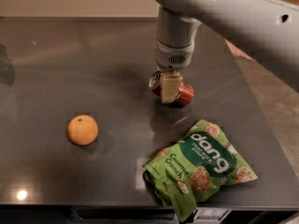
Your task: Knock coke can over
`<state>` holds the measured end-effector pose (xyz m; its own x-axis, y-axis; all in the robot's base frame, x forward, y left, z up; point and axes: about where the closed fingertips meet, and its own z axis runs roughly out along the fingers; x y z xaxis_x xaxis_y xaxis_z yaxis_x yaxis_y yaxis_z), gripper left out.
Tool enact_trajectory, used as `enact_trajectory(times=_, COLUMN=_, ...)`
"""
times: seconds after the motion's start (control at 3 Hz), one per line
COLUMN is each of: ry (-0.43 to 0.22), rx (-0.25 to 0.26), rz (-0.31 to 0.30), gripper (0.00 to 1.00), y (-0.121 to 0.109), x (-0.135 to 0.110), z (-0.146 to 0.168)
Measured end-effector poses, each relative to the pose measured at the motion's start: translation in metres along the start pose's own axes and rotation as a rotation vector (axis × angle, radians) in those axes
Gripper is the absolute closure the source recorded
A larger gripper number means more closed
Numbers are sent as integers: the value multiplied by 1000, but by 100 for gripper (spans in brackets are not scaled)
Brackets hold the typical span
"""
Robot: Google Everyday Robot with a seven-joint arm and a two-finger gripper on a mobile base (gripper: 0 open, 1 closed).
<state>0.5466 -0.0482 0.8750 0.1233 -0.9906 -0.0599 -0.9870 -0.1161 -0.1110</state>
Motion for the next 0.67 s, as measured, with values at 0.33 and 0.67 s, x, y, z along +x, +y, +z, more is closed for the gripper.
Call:
enact_trajectory(times=0.33, ry=9, rx=-19, rz=-30, gripper=0, y=4, x=-6, z=6)
enact_trajectory(times=0.67, ry=9, rx=-18, rz=-30, gripper=0, y=4, x=-6, z=6)
